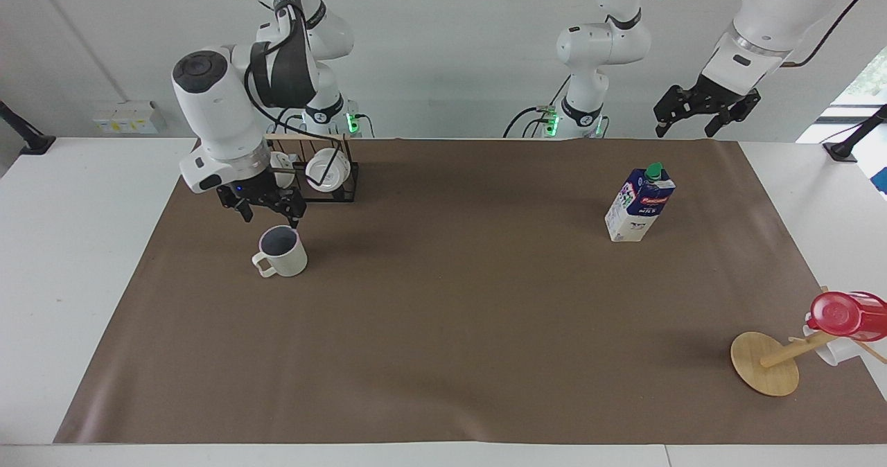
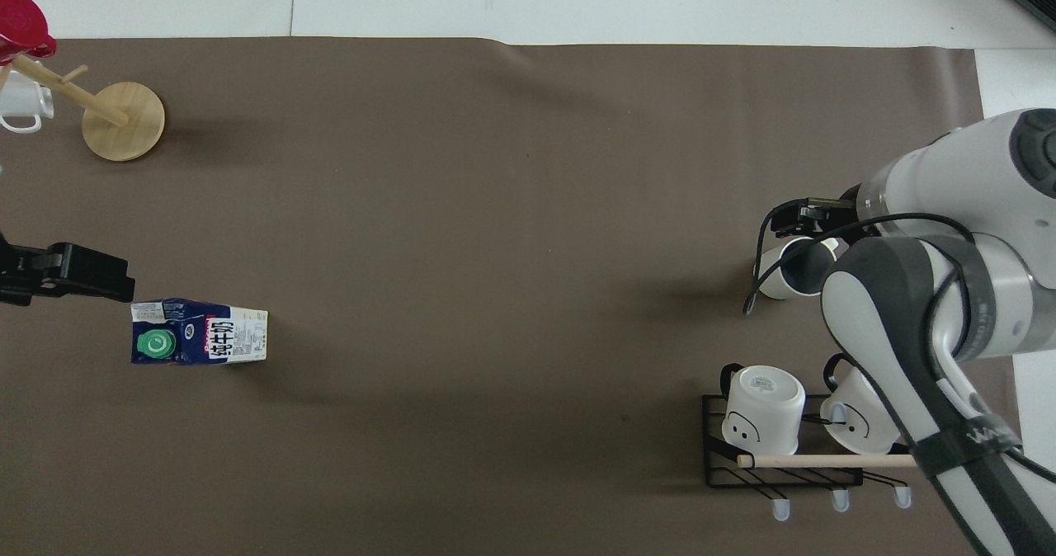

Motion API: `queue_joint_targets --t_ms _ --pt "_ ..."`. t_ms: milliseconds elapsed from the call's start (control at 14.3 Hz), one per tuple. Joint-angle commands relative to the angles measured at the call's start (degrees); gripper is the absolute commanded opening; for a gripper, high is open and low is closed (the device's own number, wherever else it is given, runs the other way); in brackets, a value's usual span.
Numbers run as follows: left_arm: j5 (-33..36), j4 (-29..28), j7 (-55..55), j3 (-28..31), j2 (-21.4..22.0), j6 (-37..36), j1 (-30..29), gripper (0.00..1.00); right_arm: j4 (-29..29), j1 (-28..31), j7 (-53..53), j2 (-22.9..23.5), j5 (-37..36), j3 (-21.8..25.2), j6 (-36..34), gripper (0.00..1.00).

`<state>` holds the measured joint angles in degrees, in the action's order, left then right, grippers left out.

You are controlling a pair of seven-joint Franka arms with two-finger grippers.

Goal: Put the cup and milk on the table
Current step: 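Reach the right gripper down to the black-and-white mug's handle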

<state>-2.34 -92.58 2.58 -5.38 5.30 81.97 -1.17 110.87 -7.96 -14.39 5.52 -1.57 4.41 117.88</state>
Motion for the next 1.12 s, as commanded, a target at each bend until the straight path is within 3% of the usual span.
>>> queue_joint_targets --t_ms 0,490,1049 --pt "-1.0 0.65 0.32 -0.34 0.42 -0.76 -1.03 1.0 3.46 -0.13 -1.52 0.36 -0.19 -0.11 3.75 1.0" --pt "-1.0 -2.15 -0.38 -0.43 2.34 -0.32 -0.33 1.0 5.15 -0.3 -4.85 4.4 -0.01 -0.11 7.98 1.0" --pt "-1.0 -22.18 -0.47 -0.43 14.38 11.54 -0.15 1.0 7.34 -0.13 -0.74 5.11 1.66 -0.11 9.65 1.0"
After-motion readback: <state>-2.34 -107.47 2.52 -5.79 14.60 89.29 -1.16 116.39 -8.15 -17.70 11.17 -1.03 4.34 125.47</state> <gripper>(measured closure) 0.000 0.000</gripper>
